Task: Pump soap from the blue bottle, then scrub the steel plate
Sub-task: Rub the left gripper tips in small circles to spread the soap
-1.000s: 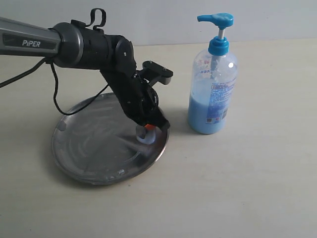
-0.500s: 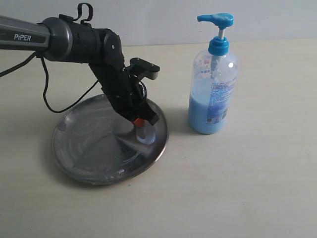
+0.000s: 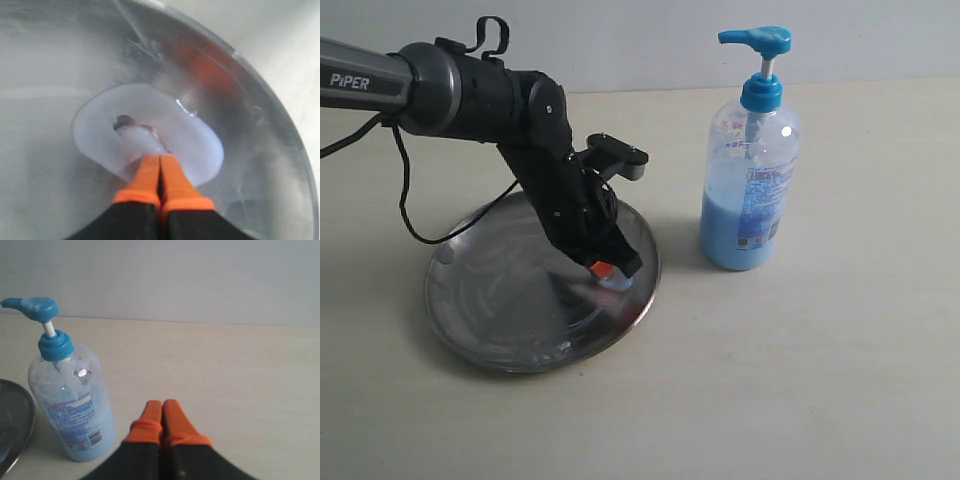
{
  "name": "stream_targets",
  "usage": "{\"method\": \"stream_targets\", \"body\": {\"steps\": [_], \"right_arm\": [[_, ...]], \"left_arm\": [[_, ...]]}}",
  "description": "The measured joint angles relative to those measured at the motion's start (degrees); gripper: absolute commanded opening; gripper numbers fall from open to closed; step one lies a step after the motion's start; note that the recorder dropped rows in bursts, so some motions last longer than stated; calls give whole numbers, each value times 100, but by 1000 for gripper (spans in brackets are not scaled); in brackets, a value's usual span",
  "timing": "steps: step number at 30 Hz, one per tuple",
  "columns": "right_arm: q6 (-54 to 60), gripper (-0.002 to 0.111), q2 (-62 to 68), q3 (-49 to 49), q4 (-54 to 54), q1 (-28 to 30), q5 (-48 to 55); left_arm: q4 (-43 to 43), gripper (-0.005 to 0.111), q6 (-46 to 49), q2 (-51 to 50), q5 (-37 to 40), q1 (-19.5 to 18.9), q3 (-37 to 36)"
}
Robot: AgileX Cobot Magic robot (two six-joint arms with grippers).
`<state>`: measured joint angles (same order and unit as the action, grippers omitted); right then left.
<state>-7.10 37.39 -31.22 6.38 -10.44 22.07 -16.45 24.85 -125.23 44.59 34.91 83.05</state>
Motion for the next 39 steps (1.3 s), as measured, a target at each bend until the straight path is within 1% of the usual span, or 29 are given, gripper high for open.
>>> {"method": "stream_targets", "body": {"steps": [9, 18, 22, 26, 35, 39], "right_arm": [[-23, 0, 0, 0, 0, 0, 0], [-23, 0, 0, 0, 0, 0, 0], [-23, 0, 0, 0, 0, 0, 0], [-23, 0, 0, 0, 0, 0, 0], [-23, 0, 0, 0, 0, 0, 0], [-23, 0, 0, 0, 0, 0, 0]], "left_arm": [[-33, 0, 80, 23, -76, 255, -42], [-46, 0, 142, 23, -379, 277, -31], [-23, 0, 142, -108, -369, 277, 194], [16, 0, 142, -241, -369, 161, 426], [108, 0, 142, -264, -161, -266, 478], [142, 0, 142, -264, -7, -283, 490]]}}
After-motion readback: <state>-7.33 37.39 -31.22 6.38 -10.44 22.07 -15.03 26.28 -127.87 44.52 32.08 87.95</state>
